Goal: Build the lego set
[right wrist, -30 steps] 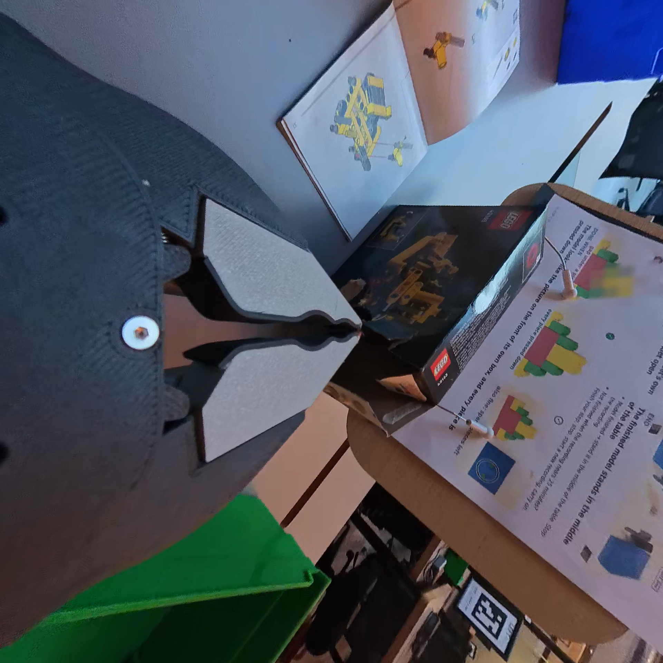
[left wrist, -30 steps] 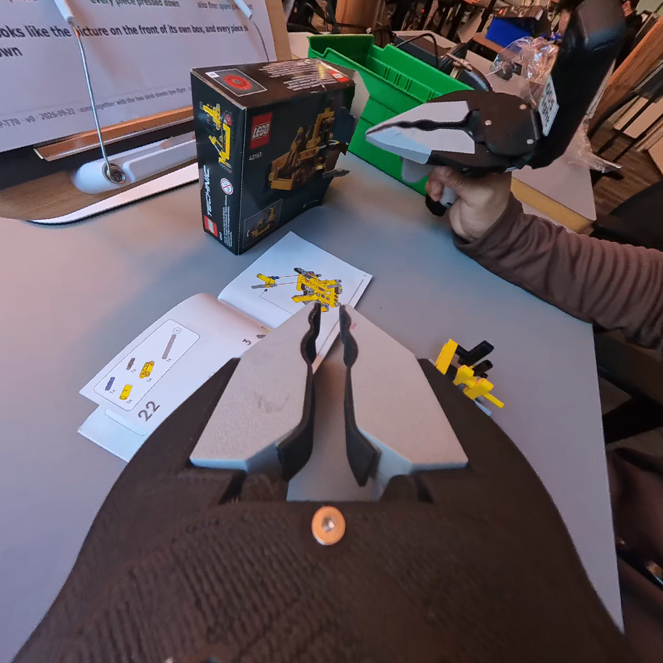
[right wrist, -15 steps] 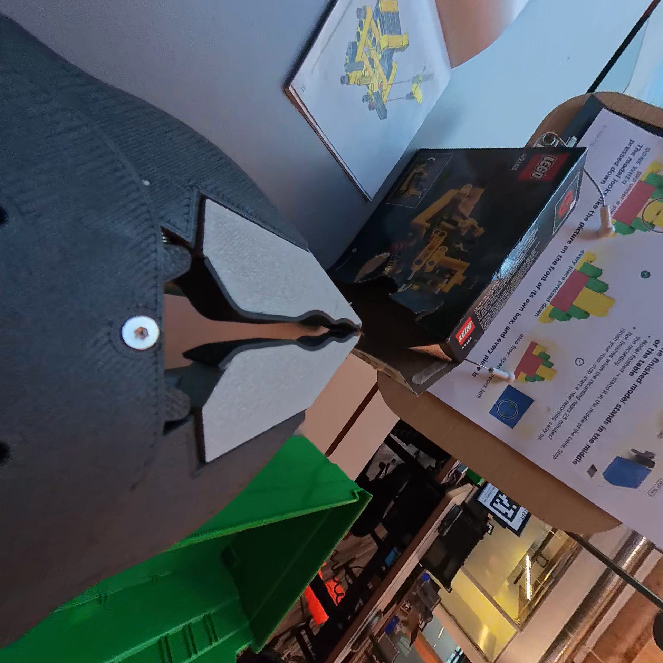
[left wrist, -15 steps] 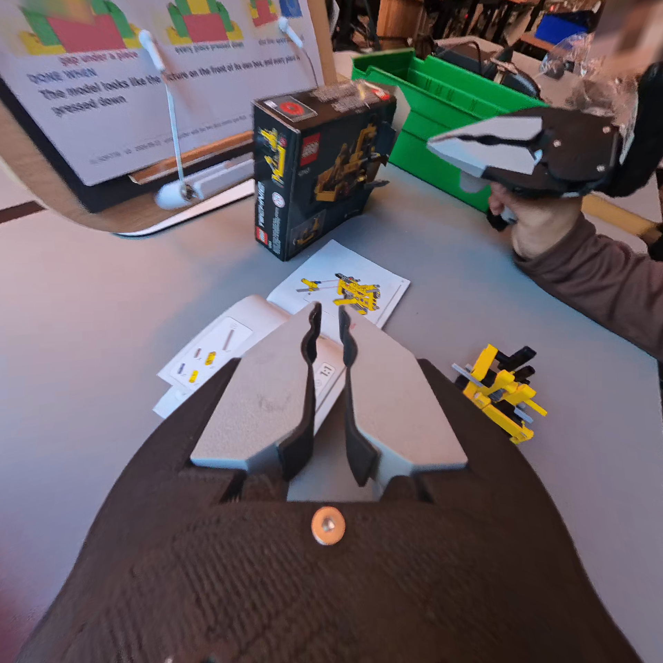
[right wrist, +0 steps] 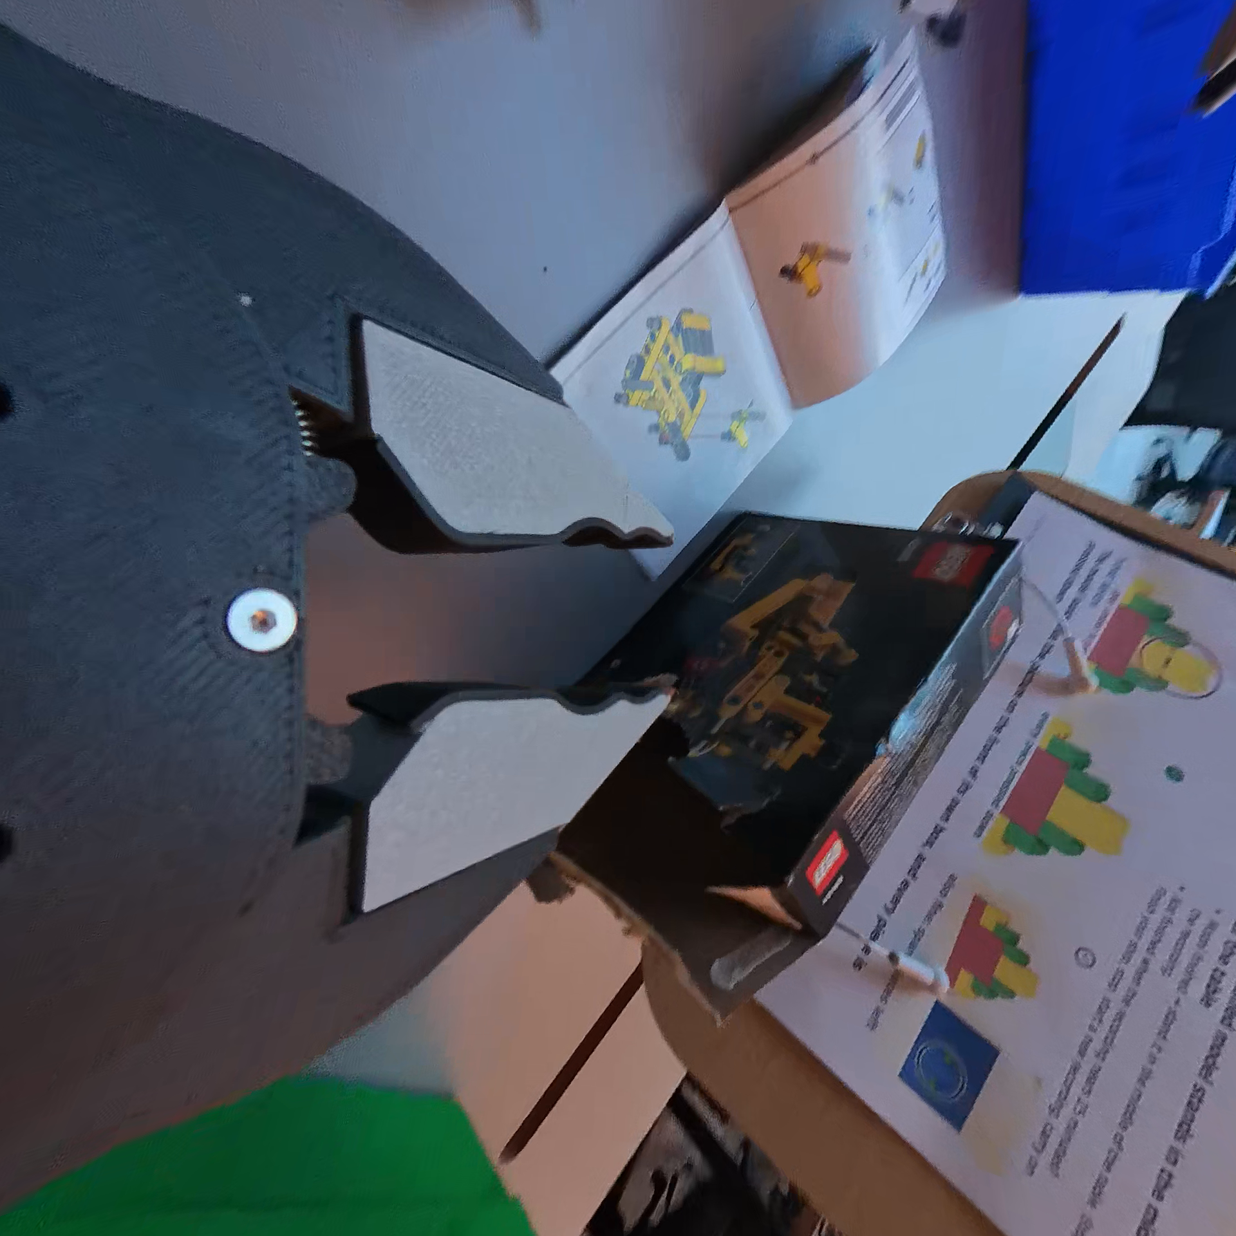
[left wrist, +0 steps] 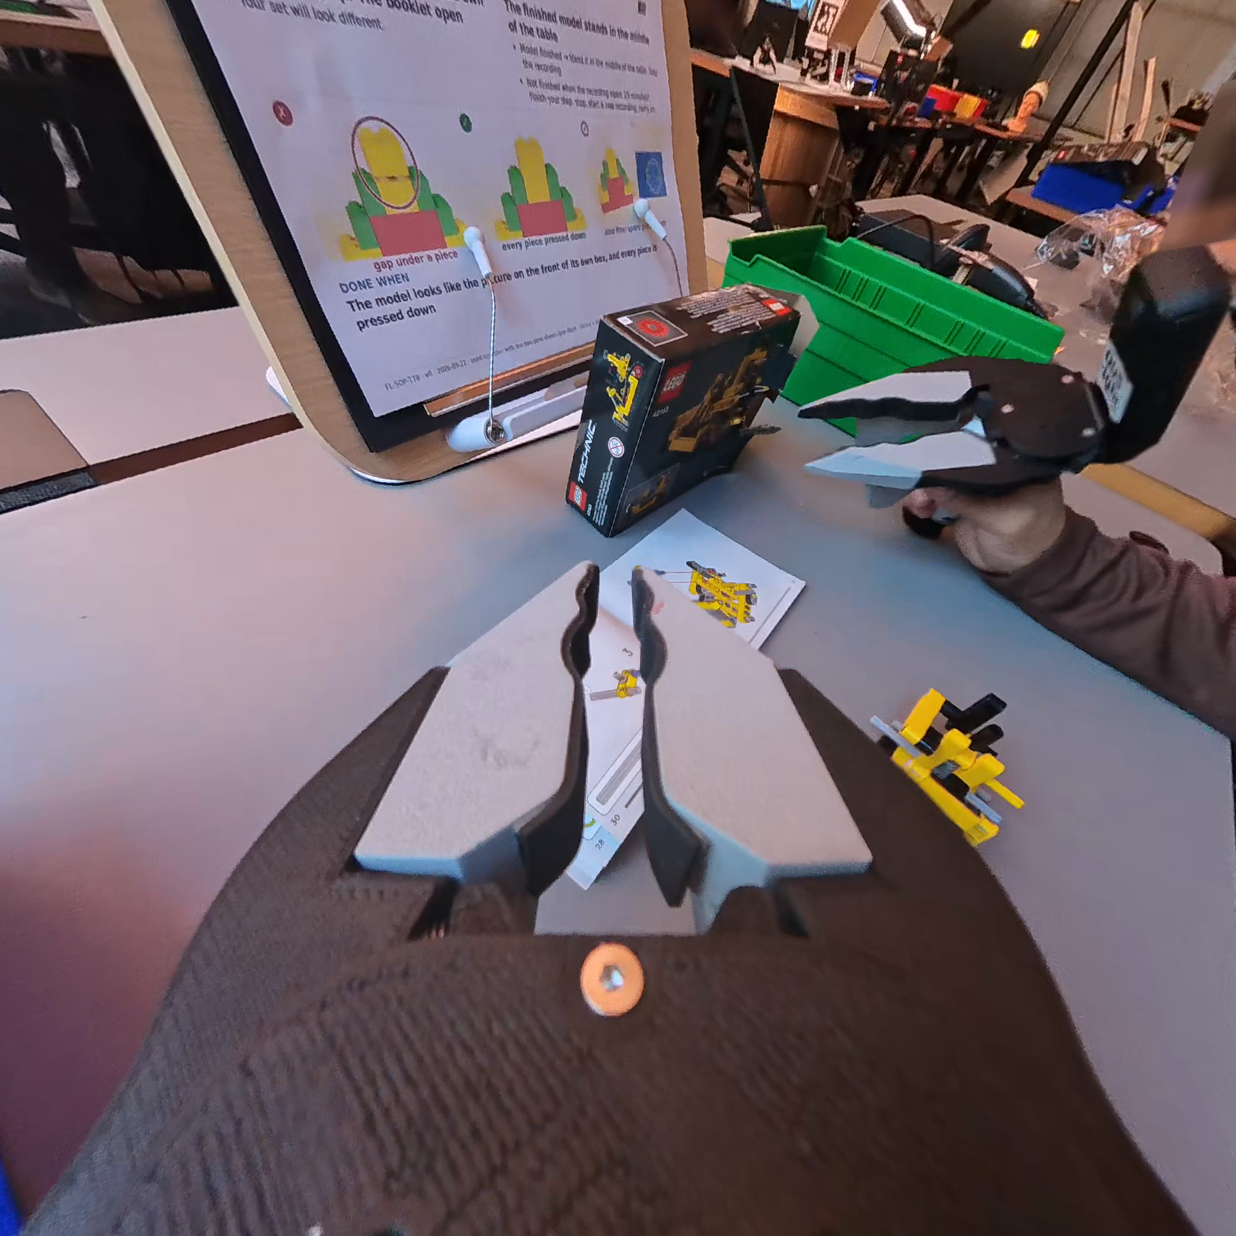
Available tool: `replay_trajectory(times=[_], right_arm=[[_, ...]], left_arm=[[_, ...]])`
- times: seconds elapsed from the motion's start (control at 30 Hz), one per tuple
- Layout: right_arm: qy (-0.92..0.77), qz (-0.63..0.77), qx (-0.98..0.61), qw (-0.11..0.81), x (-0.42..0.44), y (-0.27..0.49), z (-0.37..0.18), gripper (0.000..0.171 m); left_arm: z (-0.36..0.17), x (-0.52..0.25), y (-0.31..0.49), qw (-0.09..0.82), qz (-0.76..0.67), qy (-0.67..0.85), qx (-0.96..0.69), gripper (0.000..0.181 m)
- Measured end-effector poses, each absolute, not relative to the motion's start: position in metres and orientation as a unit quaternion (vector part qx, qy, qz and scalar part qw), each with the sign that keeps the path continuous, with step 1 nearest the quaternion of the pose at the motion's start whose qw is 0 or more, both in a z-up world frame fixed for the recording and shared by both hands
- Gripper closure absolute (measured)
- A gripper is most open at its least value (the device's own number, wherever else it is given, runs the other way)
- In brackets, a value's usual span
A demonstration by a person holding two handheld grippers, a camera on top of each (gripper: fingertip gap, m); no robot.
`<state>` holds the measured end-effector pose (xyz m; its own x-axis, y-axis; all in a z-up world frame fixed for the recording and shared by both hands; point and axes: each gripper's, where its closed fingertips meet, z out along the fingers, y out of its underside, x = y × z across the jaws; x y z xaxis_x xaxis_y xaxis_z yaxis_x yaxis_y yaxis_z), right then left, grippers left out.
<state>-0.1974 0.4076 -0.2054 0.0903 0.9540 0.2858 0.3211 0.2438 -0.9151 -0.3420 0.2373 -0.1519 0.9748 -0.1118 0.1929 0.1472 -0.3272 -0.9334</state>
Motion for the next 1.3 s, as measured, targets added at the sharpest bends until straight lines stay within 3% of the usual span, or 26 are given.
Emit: replay_trajectory(times=[0.3,1.3], right_arm=[[-0.592,0.458,-0.484,0.454,-0.204,0.371,-0.187,0.137],[-0.604,0.494,-0.462,0.422,-0.209,0.365,-0.188,0.147]], left_arm=[[-0.167,-0.342,0.241,0.562,-0.094,-0.001,-0.822,0.177],[-0.195,-0.333,0.248,0.523,-0.141,-0.004,-0.841,0.178]])
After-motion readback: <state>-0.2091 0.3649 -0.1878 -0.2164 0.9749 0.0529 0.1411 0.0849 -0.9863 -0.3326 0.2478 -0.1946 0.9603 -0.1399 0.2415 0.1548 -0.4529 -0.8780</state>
